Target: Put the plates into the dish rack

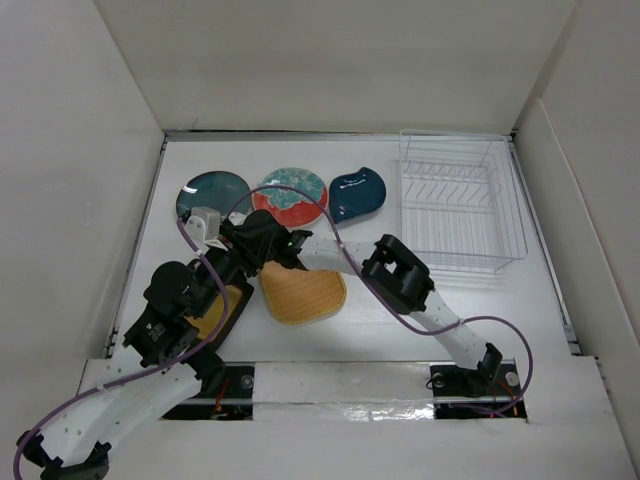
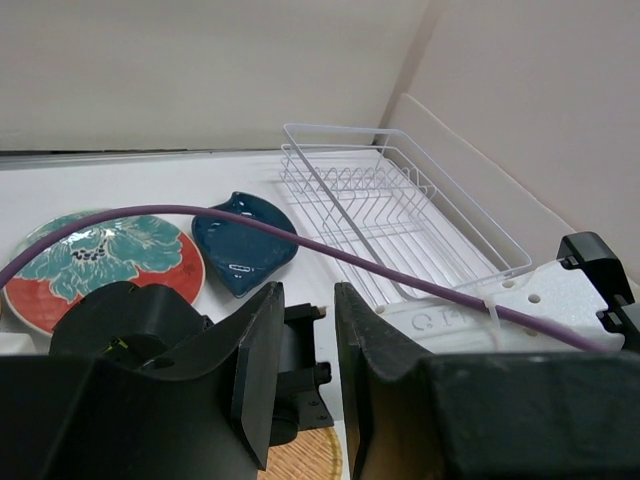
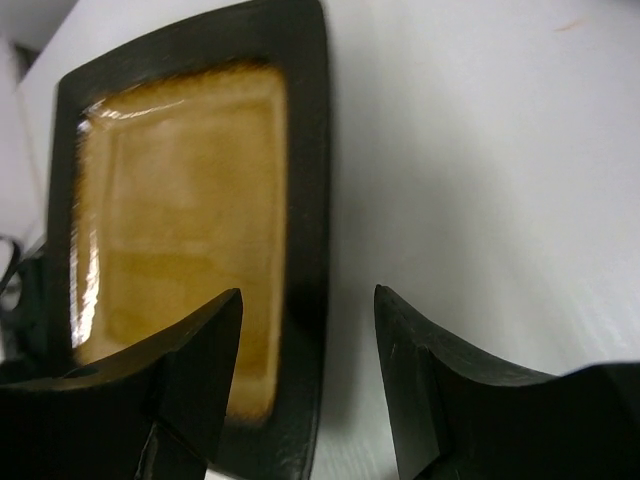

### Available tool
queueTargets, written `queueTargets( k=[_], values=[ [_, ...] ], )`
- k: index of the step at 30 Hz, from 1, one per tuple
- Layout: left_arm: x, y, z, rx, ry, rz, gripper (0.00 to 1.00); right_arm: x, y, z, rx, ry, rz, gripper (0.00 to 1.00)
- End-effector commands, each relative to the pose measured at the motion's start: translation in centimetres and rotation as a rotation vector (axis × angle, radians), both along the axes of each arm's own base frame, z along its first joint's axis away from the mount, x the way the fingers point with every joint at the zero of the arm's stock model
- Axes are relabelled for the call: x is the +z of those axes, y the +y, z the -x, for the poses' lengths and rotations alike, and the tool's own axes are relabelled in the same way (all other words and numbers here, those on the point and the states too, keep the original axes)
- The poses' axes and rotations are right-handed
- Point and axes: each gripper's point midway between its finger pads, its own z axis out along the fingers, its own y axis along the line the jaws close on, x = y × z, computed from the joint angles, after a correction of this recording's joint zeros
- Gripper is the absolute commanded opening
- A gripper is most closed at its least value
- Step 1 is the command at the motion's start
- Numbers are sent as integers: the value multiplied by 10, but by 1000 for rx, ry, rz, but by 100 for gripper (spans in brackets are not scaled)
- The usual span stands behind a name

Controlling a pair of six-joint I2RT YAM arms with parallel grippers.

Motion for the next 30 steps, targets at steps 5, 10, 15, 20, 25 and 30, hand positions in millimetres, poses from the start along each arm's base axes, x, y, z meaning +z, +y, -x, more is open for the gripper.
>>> queueTargets(
  k=[5, 10, 15, 20, 25, 30],
  values=[
    [14, -5, 2, -24, -40, 17, 24, 9, 5, 58, 286, 138, -69, 59],
    [17, -3, 3, -21, -50, 25, 24, -15, 2, 65, 317, 202, -21, 58],
    [18, -3, 4, -27, -50, 23, 24, -15, 10, 61, 277, 221, -44, 43],
    [17, -3, 3, -25, -45, 17, 24, -11, 15, 58, 231, 251, -79, 10],
    [19, 1, 3, -6, -54, 27, 25, 30, 23, 58, 241, 223, -195, 0],
    [23, 8, 3, 24, -63, 42, 25, 95, 25, 61, 246, 186, -370, 0]
  ],
)
